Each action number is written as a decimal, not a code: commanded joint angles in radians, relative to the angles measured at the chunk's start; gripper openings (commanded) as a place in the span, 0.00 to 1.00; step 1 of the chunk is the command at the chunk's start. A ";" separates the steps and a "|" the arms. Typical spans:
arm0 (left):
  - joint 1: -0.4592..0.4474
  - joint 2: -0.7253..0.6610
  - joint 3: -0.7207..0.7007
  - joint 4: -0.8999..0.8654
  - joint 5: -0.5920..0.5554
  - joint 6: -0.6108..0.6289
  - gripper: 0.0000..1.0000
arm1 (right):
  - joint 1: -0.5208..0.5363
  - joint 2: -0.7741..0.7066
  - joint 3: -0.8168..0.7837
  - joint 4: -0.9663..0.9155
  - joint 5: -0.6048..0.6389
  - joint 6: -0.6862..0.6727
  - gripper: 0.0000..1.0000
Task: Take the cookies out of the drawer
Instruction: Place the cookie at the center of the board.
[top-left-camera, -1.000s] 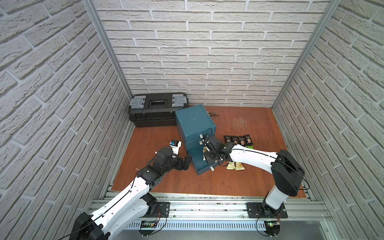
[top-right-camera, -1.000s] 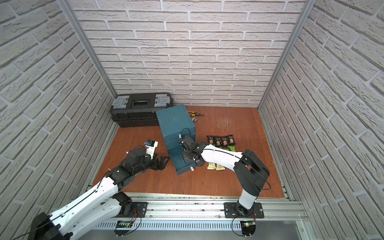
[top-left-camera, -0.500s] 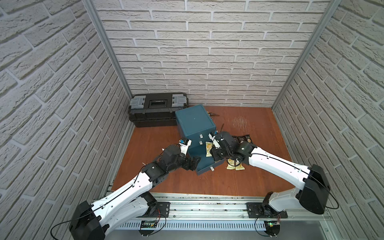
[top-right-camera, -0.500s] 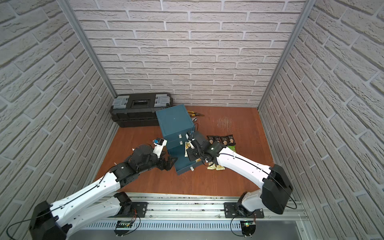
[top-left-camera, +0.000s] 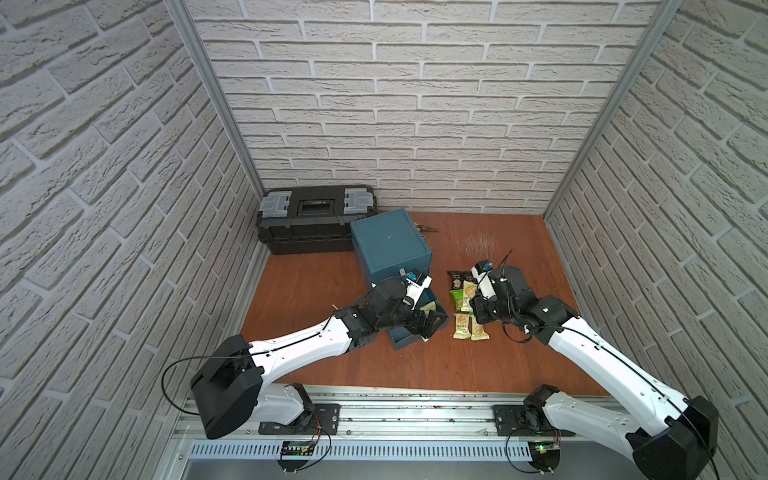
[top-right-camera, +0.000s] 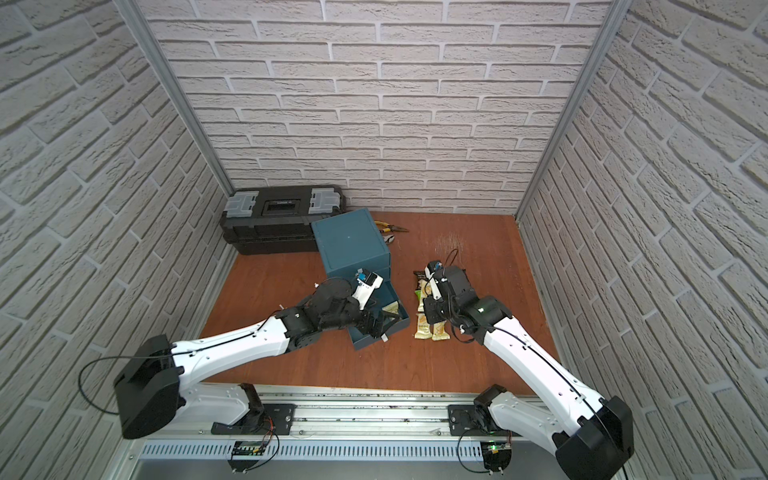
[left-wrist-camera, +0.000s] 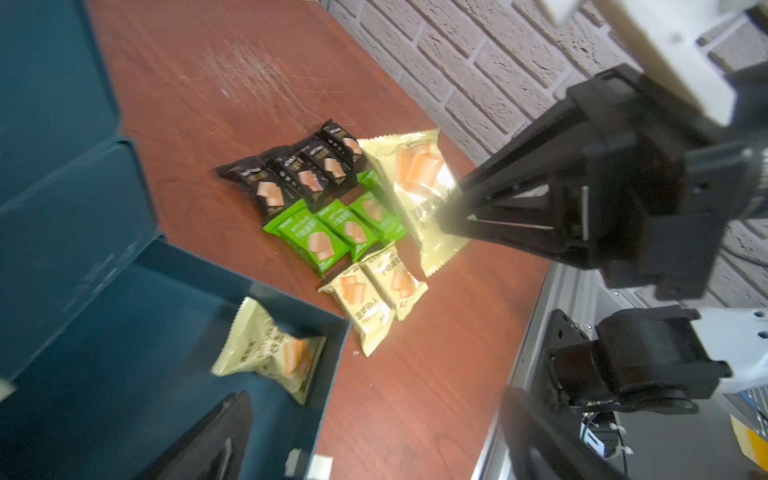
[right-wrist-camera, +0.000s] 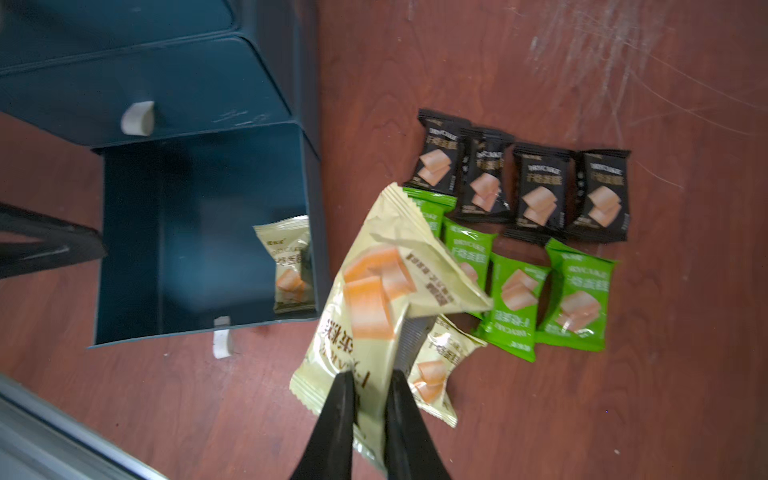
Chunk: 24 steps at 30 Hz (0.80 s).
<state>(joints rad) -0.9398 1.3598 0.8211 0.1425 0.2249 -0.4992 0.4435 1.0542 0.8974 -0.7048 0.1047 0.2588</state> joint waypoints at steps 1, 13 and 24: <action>-0.007 0.013 0.022 0.097 0.046 -0.023 0.99 | -0.032 0.003 0.000 -0.072 0.090 0.020 0.05; -0.005 -0.023 -0.023 0.070 0.046 0.004 0.99 | -0.040 0.209 0.062 -0.216 0.241 0.061 0.05; 0.050 -0.147 -0.124 0.035 0.024 0.012 0.99 | -0.049 0.457 0.139 -0.264 0.303 0.059 0.05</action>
<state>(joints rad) -0.9092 1.2587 0.7155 0.1650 0.2527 -0.5076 0.4015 1.4864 0.9970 -0.9409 0.3595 0.3180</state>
